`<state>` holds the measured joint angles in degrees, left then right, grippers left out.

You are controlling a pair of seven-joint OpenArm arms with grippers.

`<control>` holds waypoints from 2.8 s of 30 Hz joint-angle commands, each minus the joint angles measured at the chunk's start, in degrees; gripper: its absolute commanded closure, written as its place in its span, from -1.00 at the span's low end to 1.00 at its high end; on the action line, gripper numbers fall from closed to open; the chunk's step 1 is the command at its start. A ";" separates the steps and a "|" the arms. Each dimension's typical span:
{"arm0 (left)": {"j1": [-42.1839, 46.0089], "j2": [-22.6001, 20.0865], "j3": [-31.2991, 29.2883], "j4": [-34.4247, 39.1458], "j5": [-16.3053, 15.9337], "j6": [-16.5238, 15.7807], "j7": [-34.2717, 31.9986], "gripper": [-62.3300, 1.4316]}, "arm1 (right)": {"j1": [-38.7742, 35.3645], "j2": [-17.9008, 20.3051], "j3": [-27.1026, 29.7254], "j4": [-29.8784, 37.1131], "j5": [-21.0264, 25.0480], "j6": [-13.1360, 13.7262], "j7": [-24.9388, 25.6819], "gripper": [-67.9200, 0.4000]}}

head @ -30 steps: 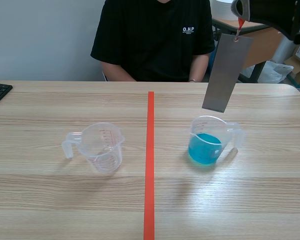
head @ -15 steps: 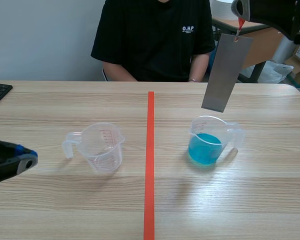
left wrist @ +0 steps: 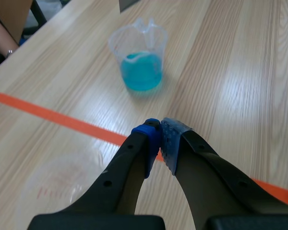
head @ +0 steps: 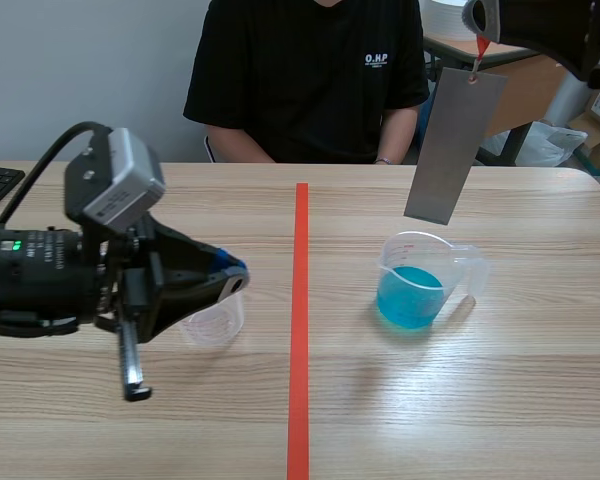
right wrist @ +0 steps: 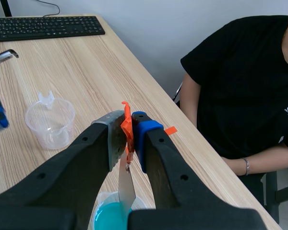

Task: Do the redox reaction experiment.
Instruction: 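Raise the plate and point at it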

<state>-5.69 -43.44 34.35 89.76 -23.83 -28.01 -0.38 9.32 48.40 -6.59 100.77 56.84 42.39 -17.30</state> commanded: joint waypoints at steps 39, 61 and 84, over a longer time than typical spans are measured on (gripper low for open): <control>-19.32 32.30 13.33 -27.08 7.85 12.48 -3.02 0.85 | 0.85 0.76 0.92 0.44 1.95 0.33 -0.57 0.94; -20.04 32.94 13.33 -29.05 10.01 15.02 -2.80 0.85 | 0.85 0.76 0.92 0.44 1.95 0.33 -0.81 0.94; -20.04 33.24 13.33 -29.83 9.99 15.02 -3.04 0.85 | 0.85 0.76 0.92 0.44 1.95 0.33 -0.81 0.94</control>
<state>-24.93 -11.22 47.88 59.44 -13.34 -13.08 -2.39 9.32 48.40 -6.59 100.77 57.98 42.39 -19.03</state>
